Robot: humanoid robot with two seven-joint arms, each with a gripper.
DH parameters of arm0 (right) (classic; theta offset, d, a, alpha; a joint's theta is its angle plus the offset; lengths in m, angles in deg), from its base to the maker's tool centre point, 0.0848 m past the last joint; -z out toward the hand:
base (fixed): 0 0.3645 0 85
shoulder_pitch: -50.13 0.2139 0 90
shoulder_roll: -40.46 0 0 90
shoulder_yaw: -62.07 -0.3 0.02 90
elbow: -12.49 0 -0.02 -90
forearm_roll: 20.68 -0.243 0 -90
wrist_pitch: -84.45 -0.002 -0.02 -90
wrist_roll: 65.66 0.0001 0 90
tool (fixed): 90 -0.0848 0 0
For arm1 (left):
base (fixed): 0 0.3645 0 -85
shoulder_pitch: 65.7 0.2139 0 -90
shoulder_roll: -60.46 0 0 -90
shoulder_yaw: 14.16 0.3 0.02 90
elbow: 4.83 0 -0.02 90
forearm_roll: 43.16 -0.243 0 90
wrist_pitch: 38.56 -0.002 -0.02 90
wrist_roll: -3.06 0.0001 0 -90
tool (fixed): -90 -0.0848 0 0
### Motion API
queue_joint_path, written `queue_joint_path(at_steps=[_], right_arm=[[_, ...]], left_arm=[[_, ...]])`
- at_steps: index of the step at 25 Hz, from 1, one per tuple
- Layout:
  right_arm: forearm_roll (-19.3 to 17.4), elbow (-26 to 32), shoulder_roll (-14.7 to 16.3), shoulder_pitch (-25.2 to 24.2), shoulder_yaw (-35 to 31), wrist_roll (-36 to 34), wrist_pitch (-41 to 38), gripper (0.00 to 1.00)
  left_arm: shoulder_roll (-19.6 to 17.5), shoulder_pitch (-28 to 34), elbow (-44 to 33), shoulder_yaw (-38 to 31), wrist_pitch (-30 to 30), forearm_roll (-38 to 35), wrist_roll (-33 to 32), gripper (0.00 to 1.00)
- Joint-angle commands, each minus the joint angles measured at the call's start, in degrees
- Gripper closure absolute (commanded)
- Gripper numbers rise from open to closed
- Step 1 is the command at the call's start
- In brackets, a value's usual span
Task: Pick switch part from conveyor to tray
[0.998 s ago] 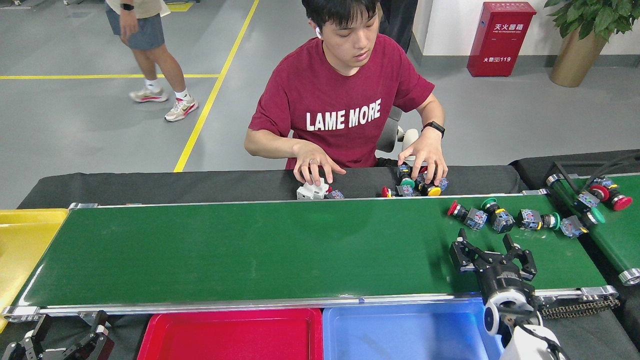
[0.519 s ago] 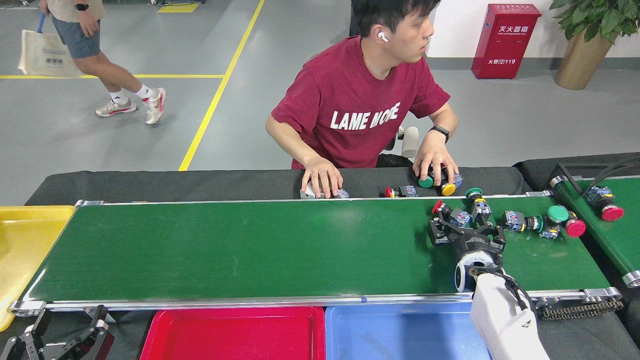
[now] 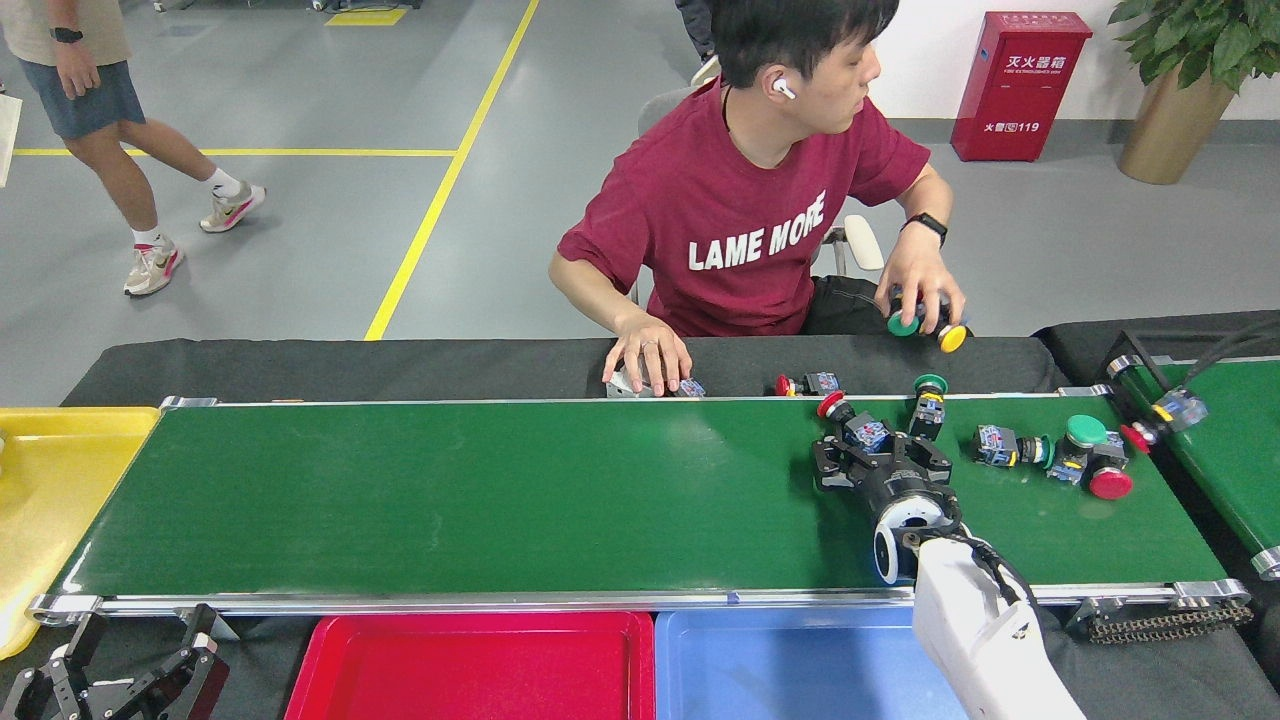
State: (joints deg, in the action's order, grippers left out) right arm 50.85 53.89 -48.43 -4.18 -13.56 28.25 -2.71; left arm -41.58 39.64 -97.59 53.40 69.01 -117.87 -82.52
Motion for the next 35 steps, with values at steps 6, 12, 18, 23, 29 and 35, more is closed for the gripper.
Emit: queue_joint_path(at_steps=[6, 12, 18, 23, 29, 35], right_arm=[[-0.6, 15.5, 3.1, -2.6, -0.1, 1.3, -7.6, 0.92], [-6.1, 35.9, 9.8, -13.0, -0.3, 3.2, -25.7, 0.91], [-6.5, 44.4, 9.8, -21.6, 0.0, 3.6, -42.2, 0.89], [-5.9, 46.8, 6.2, -26.4, 5.8, 5.1, -47.8, 0.88], [-1.7, 46.5, 4.0, -28.7, 13.2, 6.2, -45.3, 0.57], [-1.6, 46.7, 1.0, -30.2, 13.1, 10.9, -41.7, 0.02]], left_arm=[[-0.4, -0.2, -0.6, -0.4, 0.0, -0.1, 0.4, 0.0], [-0.4, 0.0, -0.6, -0.3, 0.0, -0.1, 0.4, 0.0], [-0.4, 0.0, -0.6, -0.2, 0.1, -0.1, 0.4, 0.0], [-0.3, 0.0, -0.6, -0.2, 0.1, -0.1, 0.4, 0.0], [-0.3, 0.0, -0.7, -0.1, 0.2, -0.1, 0.4, 0.0], [-0.2, 0.0, -0.7, -0.1, 0.2, -0.1, 0.4, 0.0]])
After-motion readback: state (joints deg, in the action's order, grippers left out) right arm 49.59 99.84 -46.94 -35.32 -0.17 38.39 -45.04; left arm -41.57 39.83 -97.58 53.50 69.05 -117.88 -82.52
